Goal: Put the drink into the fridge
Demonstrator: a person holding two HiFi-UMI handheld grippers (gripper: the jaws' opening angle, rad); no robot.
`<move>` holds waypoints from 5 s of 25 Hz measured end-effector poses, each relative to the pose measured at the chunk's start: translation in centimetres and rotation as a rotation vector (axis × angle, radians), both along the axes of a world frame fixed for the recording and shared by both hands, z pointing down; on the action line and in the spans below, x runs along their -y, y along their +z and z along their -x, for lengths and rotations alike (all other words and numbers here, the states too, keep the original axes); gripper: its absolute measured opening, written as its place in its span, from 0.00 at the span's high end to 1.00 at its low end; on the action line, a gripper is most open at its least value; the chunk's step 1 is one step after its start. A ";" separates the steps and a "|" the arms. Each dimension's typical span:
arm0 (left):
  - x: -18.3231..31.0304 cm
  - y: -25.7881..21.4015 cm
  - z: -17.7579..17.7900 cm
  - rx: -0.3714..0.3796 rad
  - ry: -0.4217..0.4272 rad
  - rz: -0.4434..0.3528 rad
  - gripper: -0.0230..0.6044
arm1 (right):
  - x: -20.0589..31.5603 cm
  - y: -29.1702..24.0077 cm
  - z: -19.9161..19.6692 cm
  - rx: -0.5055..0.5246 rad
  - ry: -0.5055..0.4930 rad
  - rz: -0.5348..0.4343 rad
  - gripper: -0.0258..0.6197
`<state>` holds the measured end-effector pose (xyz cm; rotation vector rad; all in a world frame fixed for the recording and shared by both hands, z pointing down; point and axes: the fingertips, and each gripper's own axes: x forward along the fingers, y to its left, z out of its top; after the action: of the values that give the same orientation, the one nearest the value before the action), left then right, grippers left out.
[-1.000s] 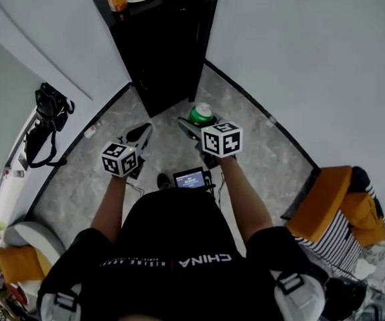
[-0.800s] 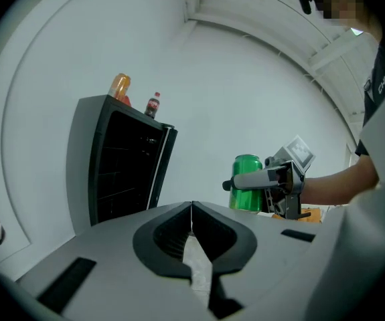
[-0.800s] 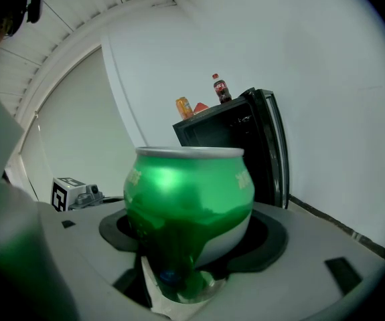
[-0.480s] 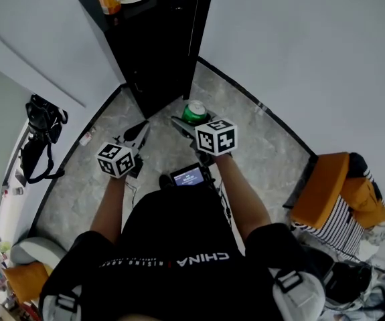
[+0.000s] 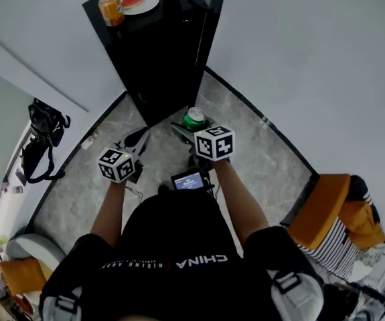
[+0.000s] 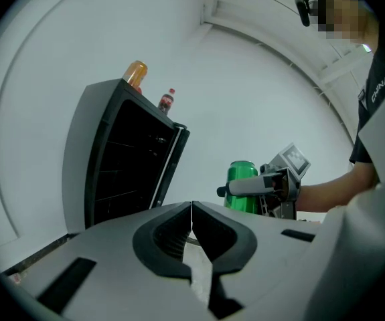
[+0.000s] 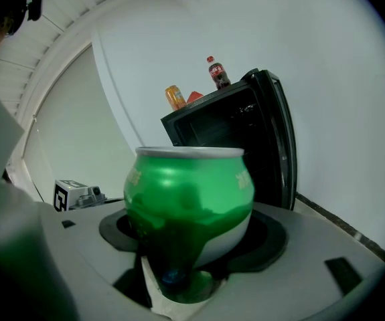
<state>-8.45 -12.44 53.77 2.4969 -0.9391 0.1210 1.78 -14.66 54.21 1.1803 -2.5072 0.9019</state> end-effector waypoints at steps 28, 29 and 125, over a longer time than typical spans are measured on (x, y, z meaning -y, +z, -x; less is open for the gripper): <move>14.2 -1.7 -3.7 0.095 -0.147 -0.029 0.94 | 16.0 -1.2 -2.0 0.055 -0.176 -0.003 0.43; 14.5 -2.0 -3.4 0.097 -0.143 -0.034 0.94 | 16.3 -1.5 -1.8 0.055 -0.169 -0.011 0.43; 34.5 13.9 1.0 0.185 -0.605 0.040 0.94 | 41.6 19.0 10.9 -0.284 -0.310 -0.444 0.42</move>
<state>-9.46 -46.98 67.64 2.0817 -1.7016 0.1707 -9.10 -56.31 73.16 0.9033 -2.6130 0.0926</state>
